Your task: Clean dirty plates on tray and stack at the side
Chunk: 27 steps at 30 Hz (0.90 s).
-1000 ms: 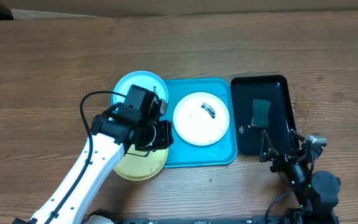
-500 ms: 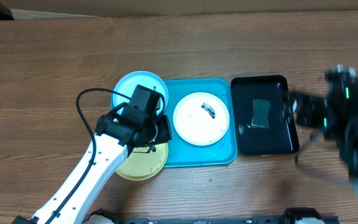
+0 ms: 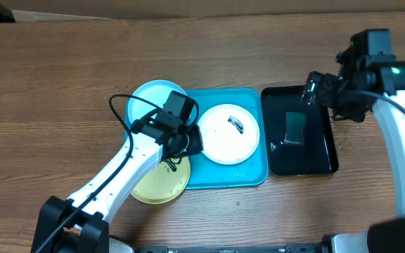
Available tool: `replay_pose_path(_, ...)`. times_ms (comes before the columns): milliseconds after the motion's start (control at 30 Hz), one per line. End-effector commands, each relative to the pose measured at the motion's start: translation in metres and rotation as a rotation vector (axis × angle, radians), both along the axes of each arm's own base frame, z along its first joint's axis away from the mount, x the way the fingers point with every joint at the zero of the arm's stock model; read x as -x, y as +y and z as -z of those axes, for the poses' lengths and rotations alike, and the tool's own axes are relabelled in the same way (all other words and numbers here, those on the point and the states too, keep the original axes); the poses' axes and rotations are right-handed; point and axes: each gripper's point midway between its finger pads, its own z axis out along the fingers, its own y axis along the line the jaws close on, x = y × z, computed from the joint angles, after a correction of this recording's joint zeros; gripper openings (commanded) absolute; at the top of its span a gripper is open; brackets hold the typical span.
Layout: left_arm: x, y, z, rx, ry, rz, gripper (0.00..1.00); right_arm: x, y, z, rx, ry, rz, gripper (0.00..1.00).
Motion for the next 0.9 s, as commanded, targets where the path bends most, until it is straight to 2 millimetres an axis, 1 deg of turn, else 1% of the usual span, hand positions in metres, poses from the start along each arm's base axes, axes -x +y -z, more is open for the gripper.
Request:
replay_pose_path(0, -0.006, 0.001, 0.008, -0.026, -0.01, -0.011, 0.32, -0.009, -0.006, 0.01, 0.025, 0.028, 0.037, 1.0)
replay_pose_path(167, -0.006, -0.001, 0.022, -0.038, 0.019, -0.011, 0.31, -0.016, -0.006, 0.032, 0.028, 0.083, 0.036, 1.0)
replay_pose_path(233, -0.005, 0.0, 0.029, -0.047, 0.038, -0.012, 0.29, -0.017, -0.008, 0.04, 0.037, 0.105, 0.038, 1.0)
replay_pose_path(267, -0.005, 0.0, 0.032, -0.049, 0.049, -0.02, 0.27, -0.017, -0.008, 0.044, 0.039, 0.119, 0.038, 1.0)
replay_pose_path(367, -0.005, 0.0, 0.039, -0.055, 0.066, -0.028, 0.18, -0.017, -0.008, 0.053, 0.038, 0.145, 0.037, 1.0)
replay_pose_path(400, -0.005, 0.0, 0.04, -0.056, 0.066, -0.027, 0.17, -0.018, -0.008, 0.055, 0.039, 0.149, 0.036, 1.0)
replay_pose_path(567, -0.012, -0.006, 0.038, -0.04, 0.034, -0.022, 0.2, -0.03, -0.008, 0.061, 0.046, 0.102, 0.001, 1.0)
replay_pose_path(700, -0.012, -0.01, 0.037, -0.037, 0.024, -0.012, 0.22, -0.037, -0.008, 0.061, 0.047, 0.074, 0.001, 1.0)
replay_pose_path(867, -0.011, -0.01, 0.039, -0.06, 0.016, -0.006, 0.21, -0.038, -0.009, 0.061, 0.054, 0.07, 0.003, 1.0)
